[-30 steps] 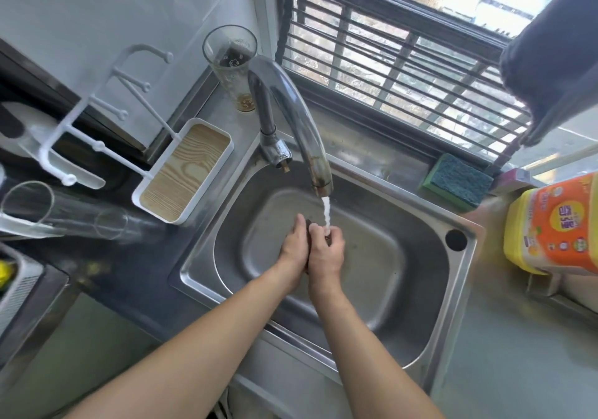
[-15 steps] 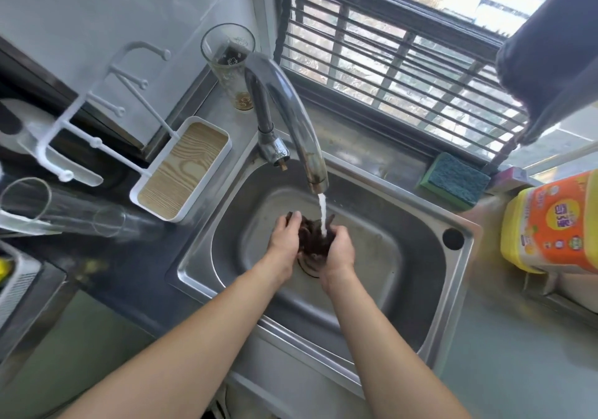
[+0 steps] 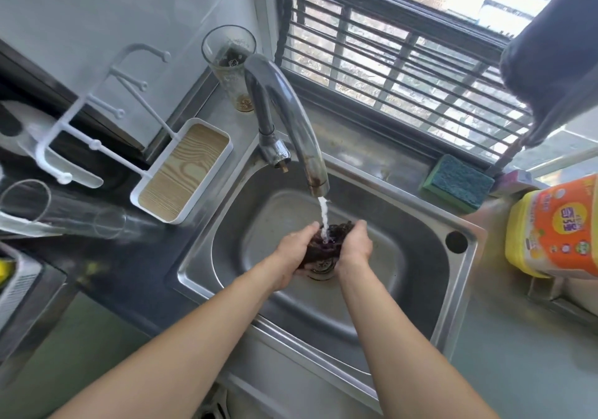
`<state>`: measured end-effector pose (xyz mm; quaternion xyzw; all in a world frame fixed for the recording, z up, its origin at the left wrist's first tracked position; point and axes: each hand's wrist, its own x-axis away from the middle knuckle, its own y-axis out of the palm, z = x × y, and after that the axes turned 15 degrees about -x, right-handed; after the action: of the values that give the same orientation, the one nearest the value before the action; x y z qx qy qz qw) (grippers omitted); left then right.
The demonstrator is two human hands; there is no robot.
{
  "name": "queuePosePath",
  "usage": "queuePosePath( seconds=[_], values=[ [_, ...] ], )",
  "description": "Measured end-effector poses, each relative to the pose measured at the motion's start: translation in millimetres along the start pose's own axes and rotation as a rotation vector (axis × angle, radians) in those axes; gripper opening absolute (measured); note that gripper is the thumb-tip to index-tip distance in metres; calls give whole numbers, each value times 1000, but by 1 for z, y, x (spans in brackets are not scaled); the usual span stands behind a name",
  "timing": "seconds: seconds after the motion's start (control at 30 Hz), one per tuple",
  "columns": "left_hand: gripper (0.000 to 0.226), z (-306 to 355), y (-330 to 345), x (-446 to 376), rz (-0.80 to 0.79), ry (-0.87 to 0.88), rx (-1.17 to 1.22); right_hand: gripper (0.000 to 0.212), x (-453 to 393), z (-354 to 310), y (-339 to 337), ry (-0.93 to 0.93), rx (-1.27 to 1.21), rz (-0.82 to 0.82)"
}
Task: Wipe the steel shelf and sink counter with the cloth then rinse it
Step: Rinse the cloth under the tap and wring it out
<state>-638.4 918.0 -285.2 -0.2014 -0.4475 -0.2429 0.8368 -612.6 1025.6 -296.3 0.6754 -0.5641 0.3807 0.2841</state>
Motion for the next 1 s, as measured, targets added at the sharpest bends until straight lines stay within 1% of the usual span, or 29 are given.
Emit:
queuePosePath(
  seconds=[0.07,0.13,0.17,0.2,0.27,0.3,0.33,0.4,0.47,0.53,0.6,0.67,0.73,0.8,0.87,0.9,0.93,1.0],
  values=[
    [40,2,-1,-9,132,-56,97,28,8,1,-4,34,-160,-45],
    [45,5,0,-15,182,-90,239,30,17,10,-7,30,-197,-159],
    [48,6,3,-18,180,-88,287,32,23,16,-8,22,-158,-226],
    [50,7,7,-19,174,-73,271,32,28,23,-8,-4,-63,-292],
    [53,8,17,-14,175,-20,123,28,33,37,-7,-153,209,-378],
    [54,8,21,-11,183,8,75,25,33,42,-8,-248,323,-358],
    [55,7,24,-8,177,19,64,26,33,42,-9,-332,405,-298],
    [55,5,26,-5,147,22,54,34,30,36,-10,-460,477,-163],
    [55,3,25,-5,102,24,42,38,25,28,-10,-543,502,-96],
    [50,5,21,-1,68,30,46,44,21,18,-8,-564,540,-80],
    [43,5,15,5,8,36,18,49,13,6,-7,-477,601,-35],
    [40,4,10,10,-57,31,-35,49,3,-1,-4,-281,561,21],
    [38,2,8,10,-53,45,-39,45,-1,-3,-3,-95,360,50],
    [31,1,4,3,74,38,-4,34,0,-4,-2,39,99,58],
    [23,-1,-3,-6,218,-3,58,27,9,-2,-3,120,-43,16],
    [22,-1,-5,-9,245,-18,100,28,14,2,-4,139,-48,-18],
    [25,-1,-5,-11,237,-25,139,28,20,9,-4,158,-36,-76],
    [40,0,2,-13,197,-38,160,29,32,26,0,174,45,-277]
  ],
)
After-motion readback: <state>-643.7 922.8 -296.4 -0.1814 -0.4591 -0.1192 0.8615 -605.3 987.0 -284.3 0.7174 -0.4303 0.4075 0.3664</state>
